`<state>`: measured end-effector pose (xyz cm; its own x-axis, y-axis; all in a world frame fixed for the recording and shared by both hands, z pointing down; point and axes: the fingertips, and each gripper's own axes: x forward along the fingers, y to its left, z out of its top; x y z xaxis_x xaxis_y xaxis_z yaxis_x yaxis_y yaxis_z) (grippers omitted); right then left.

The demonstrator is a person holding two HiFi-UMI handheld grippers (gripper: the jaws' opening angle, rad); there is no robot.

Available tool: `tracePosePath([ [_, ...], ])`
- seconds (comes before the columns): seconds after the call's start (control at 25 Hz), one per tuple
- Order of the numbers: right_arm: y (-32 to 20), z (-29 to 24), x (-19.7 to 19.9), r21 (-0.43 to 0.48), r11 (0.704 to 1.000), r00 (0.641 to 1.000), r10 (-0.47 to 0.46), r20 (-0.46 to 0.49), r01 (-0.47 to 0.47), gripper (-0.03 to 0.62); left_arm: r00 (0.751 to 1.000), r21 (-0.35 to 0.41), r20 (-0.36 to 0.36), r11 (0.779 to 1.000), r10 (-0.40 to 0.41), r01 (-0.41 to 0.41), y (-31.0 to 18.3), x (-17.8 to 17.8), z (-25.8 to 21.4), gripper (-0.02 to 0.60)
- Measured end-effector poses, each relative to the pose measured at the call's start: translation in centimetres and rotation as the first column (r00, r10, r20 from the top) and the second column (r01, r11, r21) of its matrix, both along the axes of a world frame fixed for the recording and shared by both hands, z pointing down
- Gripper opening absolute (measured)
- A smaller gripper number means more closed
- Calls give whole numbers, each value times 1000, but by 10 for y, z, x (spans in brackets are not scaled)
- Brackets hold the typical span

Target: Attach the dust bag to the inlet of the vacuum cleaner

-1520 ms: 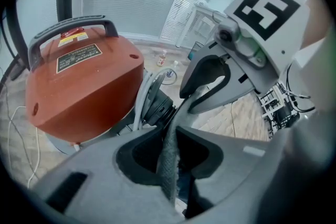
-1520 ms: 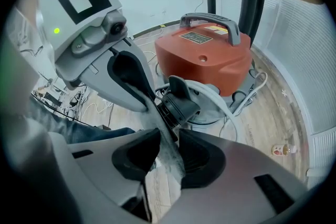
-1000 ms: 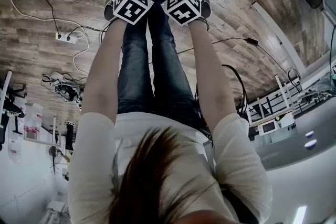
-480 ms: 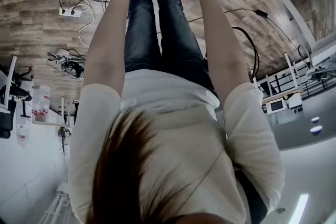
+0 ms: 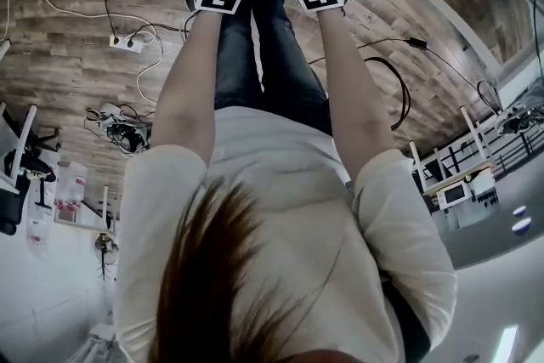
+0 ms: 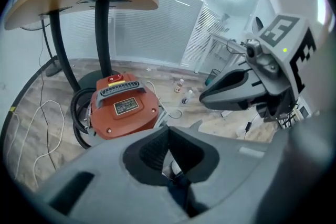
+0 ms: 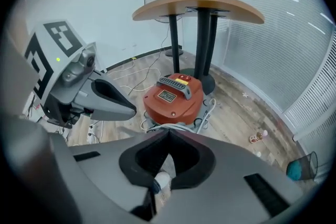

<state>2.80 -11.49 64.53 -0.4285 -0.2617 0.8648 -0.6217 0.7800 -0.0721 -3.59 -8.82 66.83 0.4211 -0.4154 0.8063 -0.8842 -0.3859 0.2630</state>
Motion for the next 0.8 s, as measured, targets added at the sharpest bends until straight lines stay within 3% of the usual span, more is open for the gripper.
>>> tracePosePath([
  [0.4,6,-65,8,29,989,986,144,83,-147,2,995,69,-18,993,-98,99,-6,-3,-67,17],
  [0.52,3,-85,10,54,982,978,174,114,-181,2,995,125,-23,987,-100,102,-11,-6,-94,17],
  [0.8,8,-150,2,126,969,960,182,213,-212,2,989,294,-24,945,-145,145,-22,-19,-168,17],
])
